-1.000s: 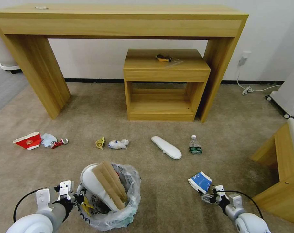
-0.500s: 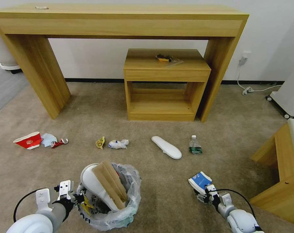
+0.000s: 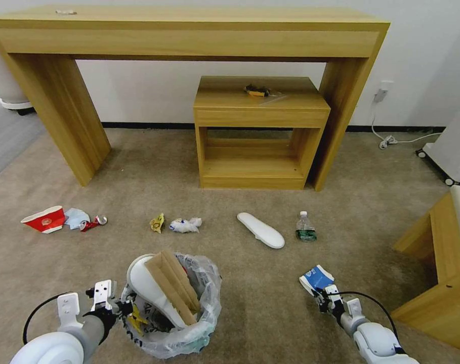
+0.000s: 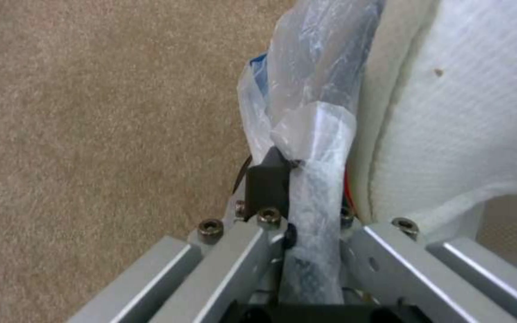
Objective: Pick up the trash bin and place the garbage on the floor into it.
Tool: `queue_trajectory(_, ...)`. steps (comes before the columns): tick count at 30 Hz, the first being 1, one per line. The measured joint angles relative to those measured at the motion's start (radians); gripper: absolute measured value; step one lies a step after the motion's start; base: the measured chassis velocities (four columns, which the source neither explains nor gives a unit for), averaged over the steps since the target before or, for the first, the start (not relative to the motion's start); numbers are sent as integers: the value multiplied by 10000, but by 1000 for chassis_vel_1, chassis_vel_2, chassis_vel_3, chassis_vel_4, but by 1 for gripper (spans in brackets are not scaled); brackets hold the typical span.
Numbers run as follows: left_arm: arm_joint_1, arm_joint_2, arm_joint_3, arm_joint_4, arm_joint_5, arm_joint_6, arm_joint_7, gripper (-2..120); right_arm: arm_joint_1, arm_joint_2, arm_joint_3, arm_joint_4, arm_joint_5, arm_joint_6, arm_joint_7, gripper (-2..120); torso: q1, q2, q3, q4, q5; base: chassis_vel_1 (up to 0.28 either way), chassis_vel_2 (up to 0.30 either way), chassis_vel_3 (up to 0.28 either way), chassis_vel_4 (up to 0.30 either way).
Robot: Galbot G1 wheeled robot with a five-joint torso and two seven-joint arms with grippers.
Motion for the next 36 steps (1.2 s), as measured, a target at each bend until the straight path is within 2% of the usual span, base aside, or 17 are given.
queue_trajectory(9, 62, 9, -10, -99, 0, 0, 21, 0, -193, 114, 275, 472, -303, 236, 116, 0, 0, 0, 0, 0, 0, 0, 0, 0, 0)
queue_trajectory(16, 11, 107, 20, -213, -27, 0, 26, 0, -707, 214, 818, 1784, -632, 406, 276, 0, 0, 0, 0, 0, 2, 0, 0, 0, 0)
queue_trajectory(19, -194, 209, 134, -216, -97, 0, -22, 0, -1110, 152, 1110, 2762, -660, 508, 276, 0, 0, 0, 0, 0, 2, 0, 0, 0, 0)
queue_trajectory(22, -308, 263, 201, -216, -143, 0, -66, 0, -1210, 83, 1199, 3089, -666, 608, 264, 0, 0, 0, 0, -1, 0, 0, 0, 0, 0)
queue_trajectory(24, -522, 374, 327, -198, -281, 0, -156, 0, -1314, -125, 1325, 3749, -674, 821, 192, 0, 0, 0, 0, 0, 3, 0, 0, 0, 0)
queue_trajectory(26, -558, 396, 345, -184, -301, 0, -165, 0, -1327, -184, 1340, 3898, -654, 839, 163, 0, 0, 0, 0, -1, 3, 0, 0, 0, 0)
queue_trajectory(28, -895, 571, 484, -21, -487, 0, -282, 0, -1334, -586, 1356, 4938, -321, 784, -6, 0, 0, 0, 0, -1, 0, 0, 0, 0, 0)
queue_trajectory(33, -1087, 692, 579, 63, -682, 0, -391, 0, -1214, -885, 1201, 5672, 5, 600, -117, 0, 0, 0, 0, -1, 0, 0, 0, 0, 0)
queue_trajectory(34, -1232, 819, 658, 111, -872, 0, -489, 0, -957, -1256, 854, 6306, 421, 340, -162, 0, 0, 0, 0, -2, -2, 0, 0, 0, 0)
queue_trajectory(36, -1287, 910, 706, 125, -1001, 0, -579, 0, -590, -1565, 408, 6821, 825, 80, -171, 0, 0, 0, 0, -1, 1, 0, 0, 0, 0)
